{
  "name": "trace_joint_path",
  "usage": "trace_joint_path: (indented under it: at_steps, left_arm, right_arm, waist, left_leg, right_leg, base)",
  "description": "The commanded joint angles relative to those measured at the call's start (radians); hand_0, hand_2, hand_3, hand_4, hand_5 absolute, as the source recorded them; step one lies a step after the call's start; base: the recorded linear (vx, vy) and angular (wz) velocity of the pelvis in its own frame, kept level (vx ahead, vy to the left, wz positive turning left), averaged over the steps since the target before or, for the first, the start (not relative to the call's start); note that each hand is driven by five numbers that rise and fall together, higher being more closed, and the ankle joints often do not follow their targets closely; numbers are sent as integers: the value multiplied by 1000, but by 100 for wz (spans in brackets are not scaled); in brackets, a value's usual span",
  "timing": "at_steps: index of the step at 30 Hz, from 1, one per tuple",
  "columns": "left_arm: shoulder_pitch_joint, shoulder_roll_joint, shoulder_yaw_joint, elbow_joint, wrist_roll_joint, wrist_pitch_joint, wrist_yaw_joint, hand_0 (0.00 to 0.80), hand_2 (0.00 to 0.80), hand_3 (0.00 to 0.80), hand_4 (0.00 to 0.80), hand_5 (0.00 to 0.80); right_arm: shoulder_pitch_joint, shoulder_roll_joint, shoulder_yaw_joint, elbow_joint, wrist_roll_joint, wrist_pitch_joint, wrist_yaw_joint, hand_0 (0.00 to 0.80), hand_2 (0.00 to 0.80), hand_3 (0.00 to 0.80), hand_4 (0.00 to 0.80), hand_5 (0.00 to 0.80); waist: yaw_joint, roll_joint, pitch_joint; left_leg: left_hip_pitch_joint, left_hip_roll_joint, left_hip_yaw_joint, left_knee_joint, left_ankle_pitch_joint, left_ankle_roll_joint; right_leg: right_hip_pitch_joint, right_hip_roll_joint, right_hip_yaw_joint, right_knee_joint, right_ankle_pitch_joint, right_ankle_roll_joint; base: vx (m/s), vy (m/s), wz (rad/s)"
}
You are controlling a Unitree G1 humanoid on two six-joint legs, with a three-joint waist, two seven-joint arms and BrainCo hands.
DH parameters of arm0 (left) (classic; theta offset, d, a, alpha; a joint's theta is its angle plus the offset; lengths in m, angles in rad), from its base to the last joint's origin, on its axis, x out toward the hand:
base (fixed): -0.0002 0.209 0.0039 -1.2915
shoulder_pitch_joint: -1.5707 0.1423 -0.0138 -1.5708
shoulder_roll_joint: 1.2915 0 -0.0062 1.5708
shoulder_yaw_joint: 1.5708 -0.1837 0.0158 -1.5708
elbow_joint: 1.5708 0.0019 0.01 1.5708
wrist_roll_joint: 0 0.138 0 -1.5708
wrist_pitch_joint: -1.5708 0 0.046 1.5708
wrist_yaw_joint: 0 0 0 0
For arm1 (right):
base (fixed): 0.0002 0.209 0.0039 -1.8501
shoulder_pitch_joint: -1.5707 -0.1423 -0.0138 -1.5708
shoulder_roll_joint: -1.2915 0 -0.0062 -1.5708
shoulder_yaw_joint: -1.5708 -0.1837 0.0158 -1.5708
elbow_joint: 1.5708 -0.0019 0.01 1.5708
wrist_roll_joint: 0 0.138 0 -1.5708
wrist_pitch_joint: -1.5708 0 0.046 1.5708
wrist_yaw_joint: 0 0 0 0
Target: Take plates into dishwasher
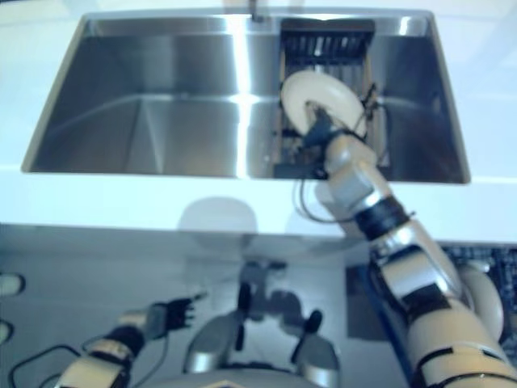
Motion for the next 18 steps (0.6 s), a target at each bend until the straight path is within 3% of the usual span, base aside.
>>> trace_joint_path:
  at_steps: [1,6,7,8,10,18]
  left_arm:
    - [-65,3,-83,35,-36,16,-1,0,0,0,0,0]
    - [-75,5,-88,32,-51,12,-6,0,0,0,0,0]
    - [-77,7,-91,31,-56,9,-8,0,0,0,0,0]
    - [-77,7,-91,30,-57,6,-10,0,0,0,0,0]
    - [-77,7,-91,30,-59,-5,-15,0,0,0,0,0]
    - [-61,8,-90,25,-45,-23,-30,0,0,0,0,0]
  right_arm:
    - [-74,2,75,77,-67,7,23,0,0,0,0,0]
    - [-112,-10,102,136,-195,19,10,0,0,0,0,0]
    - [-121,-14,107,148,-213,22,6,91,91,91,91,91]
    - [-126,-17,109,157,-221,22,-4,364,364,364,364,364]
    - [-142,-32,119,174,-267,18,-33,800,800,800,800,800]
    - [-166,-90,121,179,-300,0,-120,800,800,800,800,800]
  waist:
    - [44,-1,22]
    - [49,11,38]
    - [50,12,42]
    - [51,14,44]
    - [54,17,49]
    - [54,21,40]
  left_leg:
    - [-1,2,23,17,-45,17]
    - [-16,0,25,14,-38,15]
    - [-19,0,26,14,-37,15]
    - [-21,0,26,12,-37,16]
    - [-25,0,27,10,-35,15]
    - [-24,-3,25,2,-37,13]
  right_leg:
    - [-100,-132,38,169,10,50]
    - [-115,-133,39,170,17,47]
    - [-119,-133,38,170,17,48]
    - [-120,-133,38,168,18,47]
    - [-124,-134,35,166,19,46]
    - [-129,-137,34,164,19,48]
  base:
    - [-19,51,1]
    - [-55,33,0]
    - [-72,23,1]
    - [-67,21,1]
    - [-61,20,1]
    - [-19,7,0]
